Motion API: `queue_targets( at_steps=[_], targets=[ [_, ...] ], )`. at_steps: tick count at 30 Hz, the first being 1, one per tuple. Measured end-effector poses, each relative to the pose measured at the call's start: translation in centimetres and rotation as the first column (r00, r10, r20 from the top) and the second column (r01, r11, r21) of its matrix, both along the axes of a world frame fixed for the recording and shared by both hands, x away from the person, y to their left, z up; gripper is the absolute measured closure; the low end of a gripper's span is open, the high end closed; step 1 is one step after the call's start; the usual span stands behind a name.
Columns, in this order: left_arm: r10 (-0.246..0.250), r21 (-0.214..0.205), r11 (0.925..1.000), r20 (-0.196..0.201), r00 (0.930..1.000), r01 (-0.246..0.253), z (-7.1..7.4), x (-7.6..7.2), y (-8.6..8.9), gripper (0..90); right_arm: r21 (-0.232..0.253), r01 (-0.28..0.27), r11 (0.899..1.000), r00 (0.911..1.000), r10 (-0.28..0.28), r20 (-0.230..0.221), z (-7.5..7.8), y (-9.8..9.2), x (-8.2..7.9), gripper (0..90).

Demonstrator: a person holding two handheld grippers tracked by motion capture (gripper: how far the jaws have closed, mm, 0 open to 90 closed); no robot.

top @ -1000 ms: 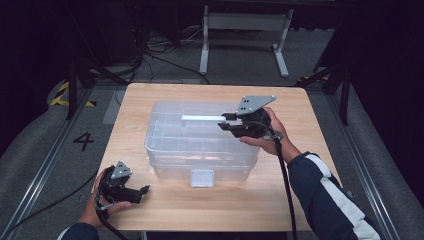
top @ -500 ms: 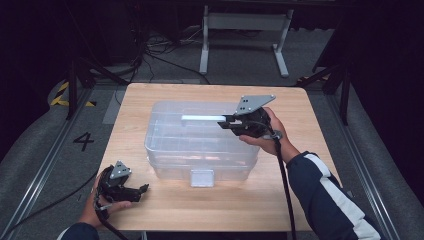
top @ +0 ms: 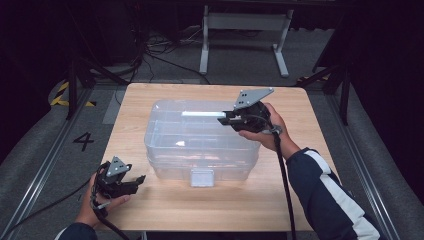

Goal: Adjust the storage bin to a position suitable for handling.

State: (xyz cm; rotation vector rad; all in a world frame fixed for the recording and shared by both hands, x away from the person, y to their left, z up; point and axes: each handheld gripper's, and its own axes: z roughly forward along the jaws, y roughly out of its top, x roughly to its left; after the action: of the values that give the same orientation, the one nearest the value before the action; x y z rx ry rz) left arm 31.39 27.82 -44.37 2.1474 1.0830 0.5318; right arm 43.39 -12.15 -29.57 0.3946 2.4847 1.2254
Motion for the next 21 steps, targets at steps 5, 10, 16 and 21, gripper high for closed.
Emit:
queue_targets(
  at_steps=[5, 10, 16, 21],
  targets=[
    [0.009, -0.043, 0.9991, 0.059, 0.9982, -0.007, 2.4, -0.1, -0.2, 45.2, -0.003, 0.006, 1.000, 1.0000, -0.006, -0.006, 0.5, 0.1, 0.4, 75.4],
    [0.005, -0.078, 0.9970, 0.087, 0.9962, 0.002, 3.6, -0.2, -0.6, 50.6, -0.004, 0.012, 1.000, 0.9999, -0.012, -0.006, 0.9, 0.1, 0.7, 74.6],
    [-0.048, -0.102, 0.9930, 0.103, 0.9935, 0.058, 4.7, 0.1, -1.3, 62.7, -0.001, 0.025, 1.000, 0.9995, -0.025, -0.020, 1.5, 0.2, 1.4, 73.9],
    [-0.084, -0.110, 0.9891, 0.122, 0.9890, 0.097, 5.3, 0.4, -2.2, 76.0, -0.016, 0.035, 0.999, 0.9993, -0.035, -0.009, 1.9, 0.5, 1.6, 73.8]
  ],
)
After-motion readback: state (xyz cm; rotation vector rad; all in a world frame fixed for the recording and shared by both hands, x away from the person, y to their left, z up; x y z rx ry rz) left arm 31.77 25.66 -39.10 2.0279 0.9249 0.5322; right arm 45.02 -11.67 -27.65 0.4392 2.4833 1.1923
